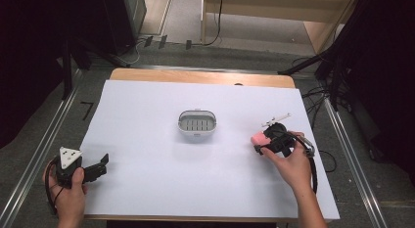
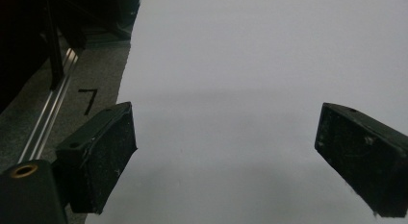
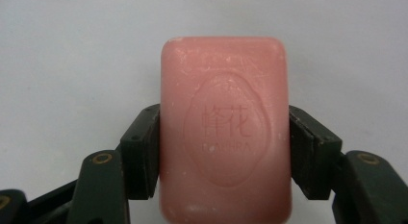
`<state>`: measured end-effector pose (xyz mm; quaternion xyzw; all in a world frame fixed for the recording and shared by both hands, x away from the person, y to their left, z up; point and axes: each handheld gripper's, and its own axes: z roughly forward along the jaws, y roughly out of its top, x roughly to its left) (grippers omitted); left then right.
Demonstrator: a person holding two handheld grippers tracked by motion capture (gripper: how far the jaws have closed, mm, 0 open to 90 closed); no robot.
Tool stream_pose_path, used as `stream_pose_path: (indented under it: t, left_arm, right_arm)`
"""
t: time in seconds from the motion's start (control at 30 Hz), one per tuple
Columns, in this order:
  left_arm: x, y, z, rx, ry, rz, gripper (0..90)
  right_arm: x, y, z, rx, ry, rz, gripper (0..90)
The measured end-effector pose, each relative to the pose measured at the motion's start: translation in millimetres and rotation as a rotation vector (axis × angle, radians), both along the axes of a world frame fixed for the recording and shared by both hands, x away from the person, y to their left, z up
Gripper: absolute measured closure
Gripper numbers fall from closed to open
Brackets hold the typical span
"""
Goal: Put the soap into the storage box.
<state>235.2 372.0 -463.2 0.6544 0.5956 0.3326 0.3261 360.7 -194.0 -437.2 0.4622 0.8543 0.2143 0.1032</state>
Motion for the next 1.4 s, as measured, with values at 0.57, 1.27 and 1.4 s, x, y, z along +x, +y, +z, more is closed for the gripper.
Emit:
stream_pose_path:
  t: [0.57, 1.27, 1.4]
  left_arm:
    - [0.5, -0.2, -0.3, -0.002, 0.000, 0.003, 7.6]
    - [0.7, 0.7, -0.2, -0.006, 0.002, 0.001, 7.6]
    - [0.8, 0.7, -0.2, -0.006, 0.002, 0.001, 7.6]
  right_arm:
    - [10.5, 36.1, 10.0, -0.003, -0.033, 0.151, 38.6]
    - [15.6, 76.4, 24.3, 0.015, -0.085, 0.389, 38.6]
    - [16.5, 80.6, 26.7, 0.017, -0.094, 0.405, 38.6]
